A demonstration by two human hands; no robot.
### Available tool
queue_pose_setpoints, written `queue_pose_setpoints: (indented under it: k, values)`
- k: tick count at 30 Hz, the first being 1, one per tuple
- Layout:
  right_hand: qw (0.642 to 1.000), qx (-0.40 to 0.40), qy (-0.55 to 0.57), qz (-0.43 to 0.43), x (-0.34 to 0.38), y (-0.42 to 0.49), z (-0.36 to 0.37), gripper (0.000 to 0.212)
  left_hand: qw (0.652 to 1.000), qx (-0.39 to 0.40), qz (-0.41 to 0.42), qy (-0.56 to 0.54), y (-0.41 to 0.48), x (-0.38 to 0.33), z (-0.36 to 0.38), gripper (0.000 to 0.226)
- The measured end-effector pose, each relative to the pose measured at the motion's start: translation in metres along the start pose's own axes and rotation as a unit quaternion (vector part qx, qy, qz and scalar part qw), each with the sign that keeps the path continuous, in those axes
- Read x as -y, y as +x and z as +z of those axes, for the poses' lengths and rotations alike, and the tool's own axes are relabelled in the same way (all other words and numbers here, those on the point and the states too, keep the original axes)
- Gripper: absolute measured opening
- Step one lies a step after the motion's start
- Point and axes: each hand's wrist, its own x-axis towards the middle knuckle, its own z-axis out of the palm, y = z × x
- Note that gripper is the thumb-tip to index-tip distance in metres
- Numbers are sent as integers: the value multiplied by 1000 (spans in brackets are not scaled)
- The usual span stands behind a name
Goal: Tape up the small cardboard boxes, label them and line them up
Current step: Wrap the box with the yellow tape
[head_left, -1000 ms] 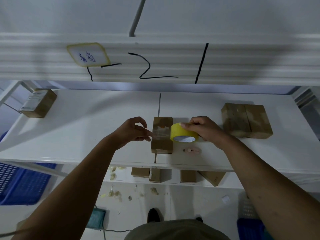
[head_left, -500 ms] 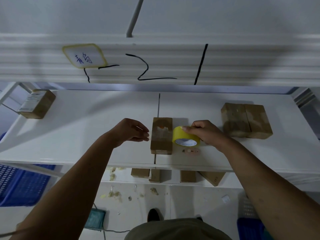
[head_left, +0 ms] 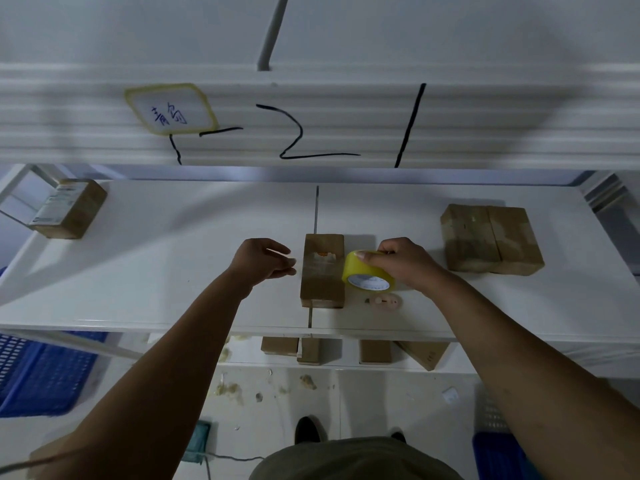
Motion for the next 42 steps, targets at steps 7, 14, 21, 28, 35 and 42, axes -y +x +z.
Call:
queue_pose_setpoints:
  k: [7,14,21,28,35,42]
  values:
    - [1000,-8,-14,15,6,-1,-2,58,999,-31,-4,7,6,8,10,23]
    - [998,4,-47,32,10,3,-2,55,999,-21,-12,26,12,10,9,22]
    - [995,-7,-90,38,13,8,5,56,996,-62,3,71,12,27,30,18]
    - [995,-26,-92,32,12,13,8,56,989,-98,-112,-24,9,32,62,14]
    - [1000,-24,1,3,-15,11,7,54,980,-109,-129,-103,2,16,75,16]
    - [995,-26,72,-70,-14,-2,-6,52,958,-113,-107,-241,-5,3,69,23]
